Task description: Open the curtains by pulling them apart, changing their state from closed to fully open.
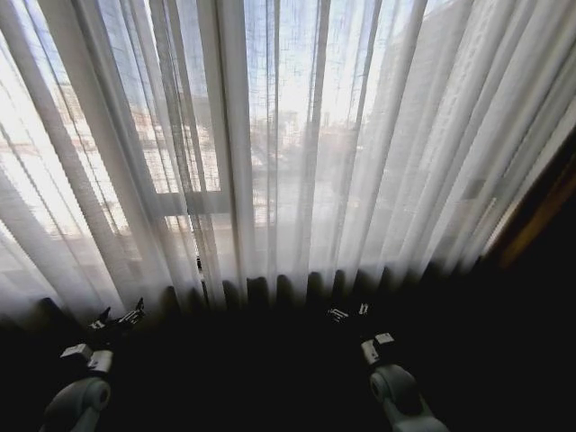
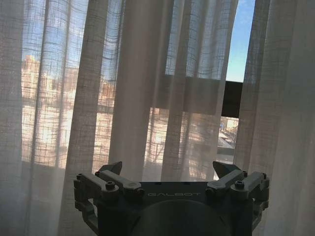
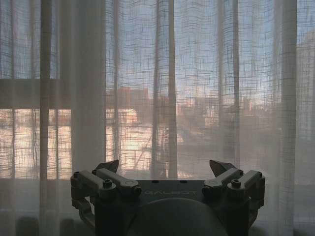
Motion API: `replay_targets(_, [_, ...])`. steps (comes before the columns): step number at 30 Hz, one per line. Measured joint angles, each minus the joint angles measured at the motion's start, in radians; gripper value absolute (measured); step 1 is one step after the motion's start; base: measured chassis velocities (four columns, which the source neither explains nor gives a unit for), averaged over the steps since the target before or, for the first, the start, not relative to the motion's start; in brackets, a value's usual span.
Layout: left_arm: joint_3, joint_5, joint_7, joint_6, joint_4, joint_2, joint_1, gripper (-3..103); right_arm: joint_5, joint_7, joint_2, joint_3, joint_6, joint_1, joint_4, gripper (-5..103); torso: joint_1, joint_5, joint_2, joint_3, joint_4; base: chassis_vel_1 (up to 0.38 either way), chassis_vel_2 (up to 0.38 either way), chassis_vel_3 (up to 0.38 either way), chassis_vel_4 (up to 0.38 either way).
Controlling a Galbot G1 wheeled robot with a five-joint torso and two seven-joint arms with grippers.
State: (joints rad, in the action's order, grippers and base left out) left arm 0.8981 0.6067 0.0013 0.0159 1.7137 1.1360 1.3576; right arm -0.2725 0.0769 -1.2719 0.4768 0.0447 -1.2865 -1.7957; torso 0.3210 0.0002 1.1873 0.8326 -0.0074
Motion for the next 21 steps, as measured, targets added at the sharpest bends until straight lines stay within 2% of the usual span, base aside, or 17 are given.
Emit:
replay_targets(14, [0.000, 0.000, 0.000, 0.000, 0.000, 0.000, 0.000, 100, -0.003, 0.005, -0.003, -0.016, 0.047, 0.015, 0.019, 100, 0.000, -0.0001, 0.000, 0.000, 0.0001, -0.340, 0.354, 0.343, -0.351])
replay_targets(18, [0.000, 0.000, 0.000, 0.000, 0.000, 0.000, 0.000, 100, 0.016, -0.004, -0.002, -0.026, 0.046, 0.032, 0.028, 100, 0.001, 0.0001, 0.000, 0.000, -0.0005, -0.248, 0.281, 0.263, -0.212])
replay_targets(21, [0.000, 0.000, 0.000, 0.000, 0.000, 0.000, 0.000, 100, 0.027, -0.037, 0.006, -0.050, 0.037, 0.067, 0.044, 100, 0.001, -0.0002, 0.000, 0.000, -0.0003, -0.112, 0.059, 0.062, -0.059])
